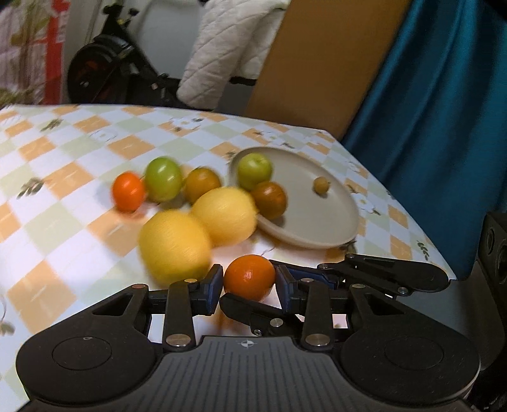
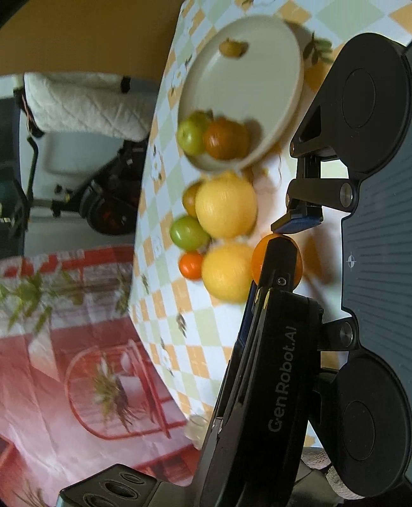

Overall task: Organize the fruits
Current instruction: 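Carry the small bright orange onto the beige plate and open the left gripper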

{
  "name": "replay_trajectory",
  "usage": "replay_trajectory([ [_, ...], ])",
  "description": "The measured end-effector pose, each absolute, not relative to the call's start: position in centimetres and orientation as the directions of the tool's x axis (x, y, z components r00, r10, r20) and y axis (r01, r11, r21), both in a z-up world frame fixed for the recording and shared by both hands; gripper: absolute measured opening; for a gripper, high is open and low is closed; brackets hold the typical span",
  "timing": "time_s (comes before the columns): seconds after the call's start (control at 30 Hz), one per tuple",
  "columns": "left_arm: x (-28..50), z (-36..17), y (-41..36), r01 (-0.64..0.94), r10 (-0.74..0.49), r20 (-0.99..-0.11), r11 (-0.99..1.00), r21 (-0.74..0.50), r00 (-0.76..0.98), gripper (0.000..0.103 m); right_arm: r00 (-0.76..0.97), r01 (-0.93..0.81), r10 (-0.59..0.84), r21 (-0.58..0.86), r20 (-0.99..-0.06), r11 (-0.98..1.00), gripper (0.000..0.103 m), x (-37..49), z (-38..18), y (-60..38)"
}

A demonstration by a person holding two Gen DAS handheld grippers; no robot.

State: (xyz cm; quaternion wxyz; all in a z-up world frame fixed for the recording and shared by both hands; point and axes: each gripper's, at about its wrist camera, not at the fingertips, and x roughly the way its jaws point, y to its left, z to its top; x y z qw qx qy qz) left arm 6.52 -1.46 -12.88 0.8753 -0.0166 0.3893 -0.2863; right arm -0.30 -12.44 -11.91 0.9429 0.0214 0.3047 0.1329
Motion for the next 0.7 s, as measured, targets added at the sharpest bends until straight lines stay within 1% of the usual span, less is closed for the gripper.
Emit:
replay_trajectory([
  [0.23,8.5,-12.3,-6.0,0.551,-0.529,-0.673,0.807,-0.212,0.516,0.038,0.820,-0.161,0.202,0.123,-0.536,0.979,0.038,0.7,-11.4,-16.0],
  [0.4,10.3,-12.8,-8.7,0.578,-0.545,-0.683,0.787,-0.216,0.487,0.038,0.830,-0.114,0.161,0.120,-0.533,0.986,0.038,1.7,-11.9,-18.6],
  [0.7,11.8,-13.7,-11.1,0.590,-0.519,-0.713,0.786,-0.182,0.471,0.038,0.828,-0.063,0.139,0.156,-0.544,0.986,0.038,3.3,-13.2,-21.2],
])
